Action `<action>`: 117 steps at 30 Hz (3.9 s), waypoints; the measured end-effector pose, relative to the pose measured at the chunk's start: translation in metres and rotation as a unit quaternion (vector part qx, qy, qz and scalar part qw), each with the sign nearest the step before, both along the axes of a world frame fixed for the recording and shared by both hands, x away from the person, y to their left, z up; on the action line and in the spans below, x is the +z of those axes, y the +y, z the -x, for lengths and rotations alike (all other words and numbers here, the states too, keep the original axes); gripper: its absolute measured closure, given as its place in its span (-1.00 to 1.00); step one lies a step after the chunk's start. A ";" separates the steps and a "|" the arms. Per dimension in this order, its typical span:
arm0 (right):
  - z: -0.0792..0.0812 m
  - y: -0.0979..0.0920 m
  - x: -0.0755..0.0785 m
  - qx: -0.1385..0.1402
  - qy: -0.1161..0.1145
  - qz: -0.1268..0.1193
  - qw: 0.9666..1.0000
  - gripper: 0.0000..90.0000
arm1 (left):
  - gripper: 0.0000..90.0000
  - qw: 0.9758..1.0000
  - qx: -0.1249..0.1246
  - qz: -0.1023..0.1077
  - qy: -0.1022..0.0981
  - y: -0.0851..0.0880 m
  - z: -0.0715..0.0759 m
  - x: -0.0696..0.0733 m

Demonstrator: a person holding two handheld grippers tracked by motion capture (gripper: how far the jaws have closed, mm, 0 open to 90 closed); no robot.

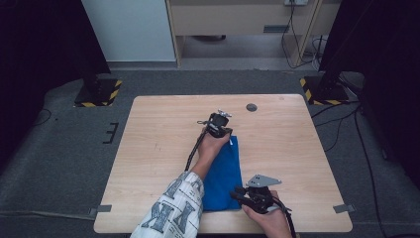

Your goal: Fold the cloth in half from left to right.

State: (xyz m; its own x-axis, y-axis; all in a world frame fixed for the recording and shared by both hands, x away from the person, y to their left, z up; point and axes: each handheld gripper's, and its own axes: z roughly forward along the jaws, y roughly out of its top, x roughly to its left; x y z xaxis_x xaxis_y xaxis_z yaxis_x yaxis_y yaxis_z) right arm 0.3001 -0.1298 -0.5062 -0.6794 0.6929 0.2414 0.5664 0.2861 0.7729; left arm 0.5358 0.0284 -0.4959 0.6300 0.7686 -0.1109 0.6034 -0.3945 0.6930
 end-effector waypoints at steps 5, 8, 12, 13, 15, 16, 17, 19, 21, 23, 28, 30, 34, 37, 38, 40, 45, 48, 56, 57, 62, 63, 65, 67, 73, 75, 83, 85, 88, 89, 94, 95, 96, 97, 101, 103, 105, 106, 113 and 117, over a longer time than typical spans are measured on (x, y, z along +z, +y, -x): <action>0.002 0.001 -0.001 0.017 -0.002 0.008 1.000 0.86 | 0.98 1.000 -0.001 0.001 0.003 -0.001 0.000 -0.001; 0.002 0.003 -0.003 0.022 -0.001 0.012 1.000 0.92 | 0.98 1.000 -0.003 0.000 0.004 -0.001 0.000 -0.001; 0.001 0.002 -0.001 0.013 -0.003 0.002 1.000 0.67 | 0.98 1.000 -0.003 0.001 0.003 -0.002 0.000 -0.001; 0.001 0.003 0.000 0.009 -0.007 -0.001 1.000 0.61 | 0.98 1.000 -0.003 0.002 0.003 -0.002 0.000 -0.001; 0.001 0.003 0.002 0.001 -0.010 -0.004 1.000 0.53 | 0.98 1.000 -0.006 -0.001 0.003 -0.002 0.001 -0.001; 0.001 0.003 0.003 -0.001 -0.014 -0.003 1.000 0.51 | 0.99 1.000 -0.007 -0.001 0.003 -0.002 0.001 -0.002; 0.000 0.003 0.005 -0.005 -0.017 -0.004 1.000 0.49 | 0.98 1.000 -0.008 -0.001 0.003 -0.003 0.001 -0.002; -0.001 0.002 0.009 -0.010 -0.022 -0.008 1.000 0.47 | 0.98 1.000 -0.006 0.002 0.003 -0.003 0.001 -0.002; -0.004 0.002 0.013 -0.015 -0.027 -0.015 0.999 0.45 | 0.98 1.000 -0.007 0.002 0.002 -0.003 0.001 -0.002; -0.006 0.003 0.015 -0.020 -0.027 -0.016 0.999 0.43 | 0.98 1.000 -0.007 0.001 0.002 -0.003 0.001 -0.002; -0.010 0.008 0.005 -0.021 -0.014 0.017 1.000 0.29 | 0.98 1.000 -0.009 -0.001 0.001 -0.003 0.001 -0.002; -0.009 0.009 -0.001 -0.022 -0.010 0.040 0.999 0.23 | 0.98 1.000 -0.010 0.000 0.000 -0.004 0.002 -0.001; -0.008 0.008 -0.005 -0.028 -0.003 0.057 0.998 0.13 | 0.98 1.000 -0.010 0.001 0.000 -0.004 0.002 -0.001; -0.007 0.008 -0.008 -0.028 0.002 0.068 0.997 0.13 | 0.98 1.000 -0.010 0.001 0.000 -0.004 0.002 -0.001; -0.007 0.009 -0.010 -0.027 0.003 0.072 0.997 0.14 | 0.98 1.000 -0.010 0.001 0.000 -0.004 0.002 -0.001; -0.006 0.010 -0.012 -0.032 0.003 0.084 0.996 0.18 | 0.98 1.000 -0.010 0.001 -0.001 -0.004 0.002 -0.001; -0.002 0.014 -0.018 -0.025 0.001 0.110 0.994 0.38 | 0.98 1.000 -0.011 0.002 0.000 -0.004 0.002 -0.001; -0.002 0.013 -0.018 -0.020 -0.003 0.111 0.994 0.74 | 0.98 1.000 -0.009 0.003 -0.003 -0.004 0.002 0.000; 0.001 0.012 -0.010 -0.016 -0.017 0.097 0.995 0.98 | 0.98 1.000 -0.011 0.006 -0.003 -0.004 0.002 0.001; 0.001 0.011 -0.009 -0.015 -0.017 0.097 0.995 0.98 | 0.98 1.000 -0.012 0.006 -0.002 -0.005 0.003 0.001; 0.004 0.009 -0.011 -0.016 -0.005 0.097 0.995 0.98 | 0.98 1.000 -0.013 0.004 -0.001 -0.010 0.003 -0.001; 0.004 0.009 -0.012 -0.015 -0.004 0.096 0.995 0.98 | 0.98 1.000 -0.015 0.002 0.001 -0.011 0.003 -0.002; 0.003 0.008 -0.011 -0.010 -0.003 0.088 0.996 0.86 | 0.95 1.000 -0.014 -0.002 -0.001 -0.011 0.002 -0.004; 0.002 0.008 -0.010 -0.018 -0.006 0.078 0.997 0.45 | 0.57 1.000 -0.003 -0.004 -0.013 -0.011 0.002 -0.003; -0.008 -0.003 -0.006 -0.046 -0.018 0.069 0.996 -0.05 | -0.24 0.999 -0.013 0.010 -0.031 -0.004 0.002 0.005; -0.012 -0.006 -0.006 -0.053 -0.019 0.065 0.996 -0.13 | -0.36 0.999 -0.021 0.007 -0.035 -0.001 0.003 0.009; -0.044 -0.017 -0.004 -0.069 -0.019 0.049 0.996 -0.49 | -0.69 0.999 -0.015 0.001 -0.040 0.014 0.007 0.021; -0.053 -0.020 -0.005 -0.076 -0.017 0.046 0.996 -0.57 | -0.75 0.999 -0.015 0.004 -0.036 0.018 0.009 0.022; -0.066 -0.022 -0.007 -0.086 -0.015 0.039 0.995 -0.66 | -0.81 0.999 -0.018 0.005 -0.044 0.026 0.014 0.023; -0.071 -0.022 -0.008 -0.087 -0.012 0.036 0.995 -0.69 | -0.83 0.999 -0.018 0.004 -0.044 0.029 0.015 0.024; -0.090 -0.019 -0.011 -0.086 -0.013 0.035 0.996 -0.73 | -0.85 0.999 -0.013 -0.001 -0.045 0.045 0.019 0.025; -0.094 -0.018 -0.011 -0.086 -0.014 0.035 0.996 -0.74 | -0.85 0.999 -0.012 0.000 -0.047 0.049 0.020 0.025; -0.097 -0.017 -0.012 -0.085 -0.014 0.037 0.996 -0.74 | -0.85 0.999 -0.009 0.001 -0.047 0.053 0.019 0.026; -0.100 -0.016 -0.012 -0.084 -0.014 0.039 0.996 -0.74 | -0.85 0.999 -0.005 0.003 -0.046 0.056 0.019 0.026; -0.112 -0.010 -0.011 -0.084 -0.010 0.047 0.995 -0.74 | -0.83 0.999 0.002 0.000 -0.047 0.068 0.021 0.024; -0.119 -0.007 -0.008 -0.086 -0.011 0.050 0.995 -0.73 | -0.83 0.999 0.002 -0.003 -0.047 0.072 0.021 0.023; -0.125 -0.004 -0.006 -0.087 -0.013 0.055 0.995 -0.70 | -0.83 0.998 0.004 -0.012 -0.054 0.078 0.023 0.022; -0.128 -0.004 -0.006 -0.085 -0.014 0.062 0.994 -0.70 | -0.83 0.998 0.004 -0.017 -0.054 0.080 0.023 0.022; -0.149 -0.003 -0.001 -0.090 -0.013 0.061 0.994 -0.64 | -0.79 0.999 0.020 -0.011 -0.042 0.098 0.021 0.015; -0.158 -0.001 0.006 -0.088 -0.027 0.040 0.995 -0.60 | -0.79 0.999 0.018 -0.001 -0.032 0.104 0.021 0.012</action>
State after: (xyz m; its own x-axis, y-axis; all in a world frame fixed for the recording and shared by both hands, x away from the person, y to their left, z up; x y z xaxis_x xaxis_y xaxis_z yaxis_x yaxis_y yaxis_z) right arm 0.4577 -0.1311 -0.5005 -0.5563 0.8180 0.1466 0.5712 0.2482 0.7824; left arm 0.5145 0.1324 -0.4837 0.6081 0.7908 -0.0695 0.5708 -0.3747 0.7306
